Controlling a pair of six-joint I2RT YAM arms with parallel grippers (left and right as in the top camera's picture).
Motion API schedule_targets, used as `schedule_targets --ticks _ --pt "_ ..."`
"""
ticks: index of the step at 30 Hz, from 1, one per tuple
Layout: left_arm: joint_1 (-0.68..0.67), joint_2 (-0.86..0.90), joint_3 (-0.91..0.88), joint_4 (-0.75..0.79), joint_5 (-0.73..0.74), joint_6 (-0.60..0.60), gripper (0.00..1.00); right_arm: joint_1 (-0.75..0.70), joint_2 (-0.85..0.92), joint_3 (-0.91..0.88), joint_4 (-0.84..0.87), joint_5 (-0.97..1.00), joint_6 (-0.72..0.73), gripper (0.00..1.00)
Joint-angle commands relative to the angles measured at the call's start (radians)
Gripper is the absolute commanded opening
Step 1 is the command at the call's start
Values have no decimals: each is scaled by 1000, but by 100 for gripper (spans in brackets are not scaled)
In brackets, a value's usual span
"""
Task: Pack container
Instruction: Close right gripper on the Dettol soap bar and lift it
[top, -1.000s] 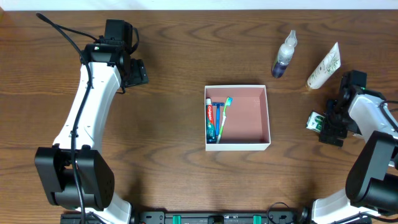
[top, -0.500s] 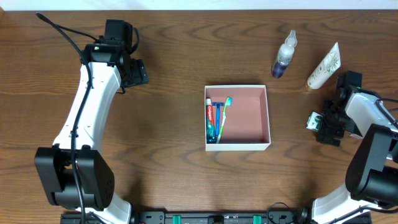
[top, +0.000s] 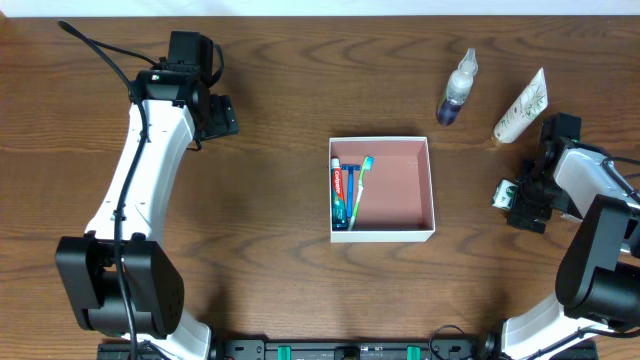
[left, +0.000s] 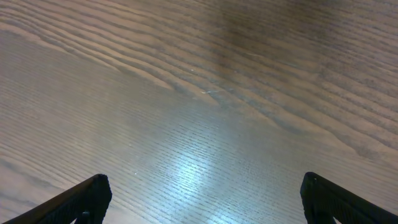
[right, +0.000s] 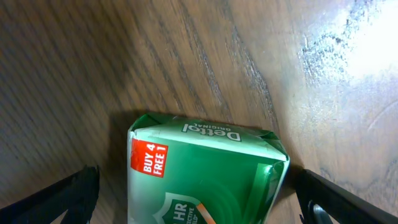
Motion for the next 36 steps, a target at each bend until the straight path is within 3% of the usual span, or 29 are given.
schedule_targets --ticks 1,9,13,18,21,23,31,36 --pt "3 -10 19 0 0 -10 98 18 13 -7 13 -43 72 99" --pt "3 -10 19 0 0 -10 98 37 13 -7 14 -53 82 94" --pt "3 -10 19 0 0 -10 98 38 13 -8 14 -53 90 78" --pt "3 -10 19 0 0 -10 98 38 13 -8 13 -53 97 70" --pt "3 -10 19 0 0 -10 98 38 13 -8 13 -53 97 54" --pt "3 -10 19 0 0 -10 98 38 13 -8 13 -52 97 49" --pt "3 -10 19 0 0 -10 98 34 13 -8 -21 -37 94 42" --pt "3 -10 19 0 0 -10 98 32 13 -7 -50 -26 -1 39"
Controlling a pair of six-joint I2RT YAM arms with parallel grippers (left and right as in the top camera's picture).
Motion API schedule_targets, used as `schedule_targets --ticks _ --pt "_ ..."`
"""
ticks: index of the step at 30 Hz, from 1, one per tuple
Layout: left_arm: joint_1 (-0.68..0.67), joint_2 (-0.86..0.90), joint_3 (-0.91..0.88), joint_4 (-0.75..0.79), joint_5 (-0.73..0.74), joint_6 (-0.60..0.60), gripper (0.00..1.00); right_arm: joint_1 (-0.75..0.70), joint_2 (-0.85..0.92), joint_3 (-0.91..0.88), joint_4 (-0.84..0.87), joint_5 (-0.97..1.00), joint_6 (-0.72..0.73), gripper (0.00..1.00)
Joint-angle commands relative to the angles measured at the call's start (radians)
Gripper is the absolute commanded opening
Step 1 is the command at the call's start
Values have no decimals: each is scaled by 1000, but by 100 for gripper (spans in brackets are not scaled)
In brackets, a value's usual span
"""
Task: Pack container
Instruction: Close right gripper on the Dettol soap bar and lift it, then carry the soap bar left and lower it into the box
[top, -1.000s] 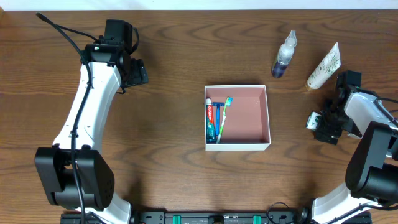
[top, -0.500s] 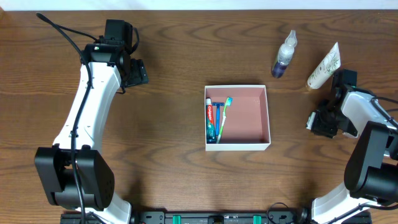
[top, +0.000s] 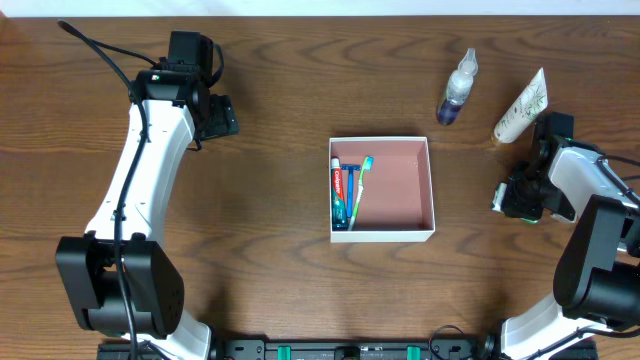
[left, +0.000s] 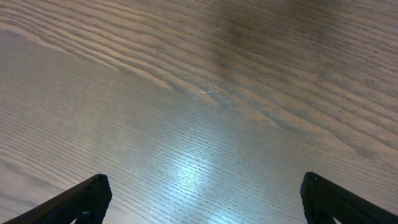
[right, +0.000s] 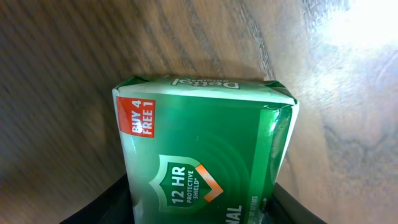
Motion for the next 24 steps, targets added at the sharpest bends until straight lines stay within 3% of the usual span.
schedule_targets --ticks 1,6,14,24 --pt "3 -10 19 0 0 -10 98 3 11 -9 -34 19 -79 36" --pt "3 -10 19 0 0 -10 98 3 -6 -9 -89 20 -162 16" --pt "3 -10 19 0 0 -10 98 3 -103 -6 -115 -24 -371 15" --pt "3 -10 19 0 0 -10 98 39 -372 -6 -188 -237 -724 15"
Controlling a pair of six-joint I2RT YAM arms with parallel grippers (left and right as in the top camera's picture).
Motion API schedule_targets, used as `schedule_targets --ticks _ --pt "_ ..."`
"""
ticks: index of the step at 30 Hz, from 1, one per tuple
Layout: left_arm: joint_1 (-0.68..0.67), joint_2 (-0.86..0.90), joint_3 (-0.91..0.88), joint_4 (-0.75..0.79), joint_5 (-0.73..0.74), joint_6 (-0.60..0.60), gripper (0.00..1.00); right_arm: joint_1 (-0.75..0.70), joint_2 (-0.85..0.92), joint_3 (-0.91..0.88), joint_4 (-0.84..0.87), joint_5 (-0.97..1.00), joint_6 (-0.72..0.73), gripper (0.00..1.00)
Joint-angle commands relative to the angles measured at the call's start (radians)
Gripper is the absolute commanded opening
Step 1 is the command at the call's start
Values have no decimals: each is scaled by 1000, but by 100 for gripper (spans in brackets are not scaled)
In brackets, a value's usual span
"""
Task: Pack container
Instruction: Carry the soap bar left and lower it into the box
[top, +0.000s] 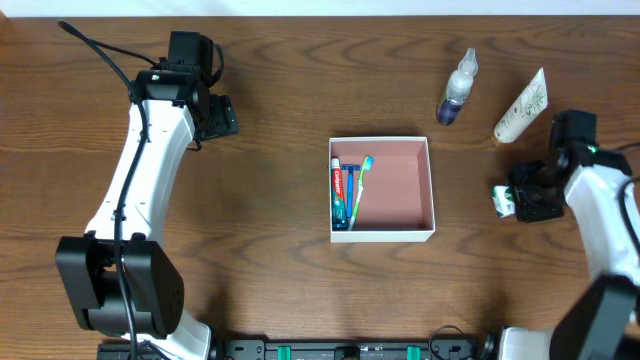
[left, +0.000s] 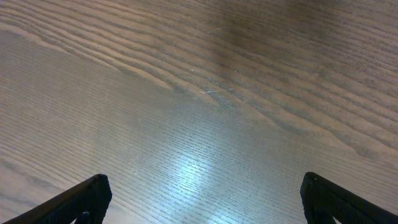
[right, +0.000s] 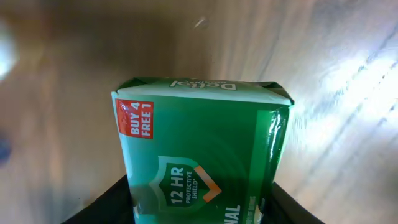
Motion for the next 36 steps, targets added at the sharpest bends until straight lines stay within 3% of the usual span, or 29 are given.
schedule_targets --ticks 1,10,16,22,25,31,36 --pt "3 -10 19 0 0 -10 98 34 -97 -3 -21 -118 -177 15" --pt "3 -10 19 0 0 -10 98 179 -321 -3 12 -184 -271 16" --pt "3 -10 19 0 0 -10 98 336 -355 -3 104 -183 -362 17" --pt "3 -10 19 0 0 -10 98 501 -336 -3 197 -107 -679 20" --pt "3 -10 19 0 0 -10 98 541 -325 -3 196 -37 -776 21" --pt "3 -10 19 0 0 -10 98 583 -279 -3 197 -106 -943 21" --pt "3 -10 19 0 0 -10 98 640 -202 -3 198 -131 -1032 15"
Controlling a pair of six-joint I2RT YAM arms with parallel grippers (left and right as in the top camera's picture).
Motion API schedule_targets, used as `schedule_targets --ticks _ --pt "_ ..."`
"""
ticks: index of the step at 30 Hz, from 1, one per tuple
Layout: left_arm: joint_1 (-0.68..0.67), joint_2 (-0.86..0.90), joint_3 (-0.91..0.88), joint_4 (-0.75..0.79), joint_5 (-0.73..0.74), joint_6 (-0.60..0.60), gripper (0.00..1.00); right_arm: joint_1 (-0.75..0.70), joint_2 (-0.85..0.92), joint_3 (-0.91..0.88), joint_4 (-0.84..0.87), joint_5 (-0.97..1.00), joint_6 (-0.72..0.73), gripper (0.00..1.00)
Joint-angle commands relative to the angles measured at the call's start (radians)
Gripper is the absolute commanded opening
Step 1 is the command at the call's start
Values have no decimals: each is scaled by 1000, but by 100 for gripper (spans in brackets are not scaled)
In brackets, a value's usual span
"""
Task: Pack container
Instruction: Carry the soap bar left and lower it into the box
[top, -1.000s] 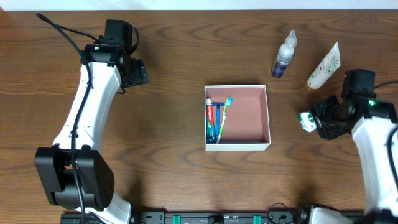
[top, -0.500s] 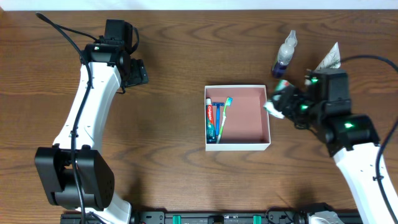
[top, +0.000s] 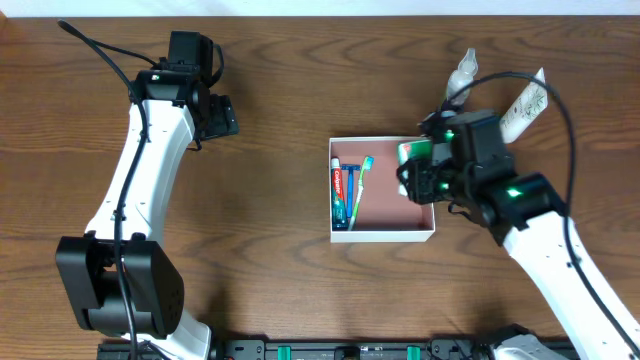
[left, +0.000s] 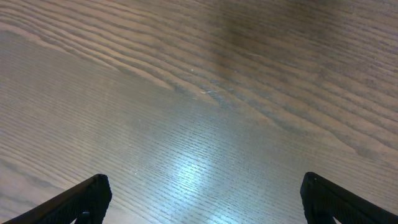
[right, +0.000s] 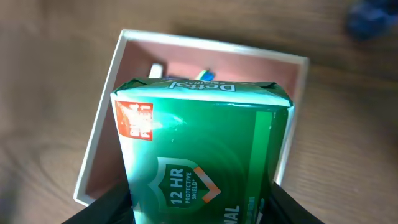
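Observation:
A white box with a pink floor (top: 427, 200) (right: 101, 134) sits mid-table, holding a toothpaste tube (top: 339, 190) and a toothbrush (top: 360, 185) along its left wall. My right gripper (top: 420, 172) is shut on a green Dettol soap pack (top: 412, 152) (right: 202, 158), held above the box's right part. My left gripper (top: 222, 113) (left: 202, 199) hangs open over bare wood at the far left, with nothing between its fingers.
A small spray bottle (top: 462, 68) and a white tube (top: 527, 100) lie on the table behind the box, partly hidden by my right arm. Brown wooden tabletop (top: 270, 260) surrounds everything.
My right gripper has moved left from the table's right edge, carrying the green soap pack, and now holds it over the box. The left arm has not moved.
My right gripper stood open around the soap pack lying at the right edge of the table. It then shut on the pack, later held it off the wood, and now holds it over the box. My left gripper stayed open and still throughout.

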Motion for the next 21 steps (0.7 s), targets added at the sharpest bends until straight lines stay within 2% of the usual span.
schedule_targets --ticks 1,8,21 --pt "3 -10 19 0 0 -9 98 48 53 -3 9 -25 -113 16" --pt "3 -10 19 0 0 -9 98 90 119 -2 43 -25 -42 19" --pt "3 -10 19 0 0 -9 98 107 127 -3 40 58 233 26"
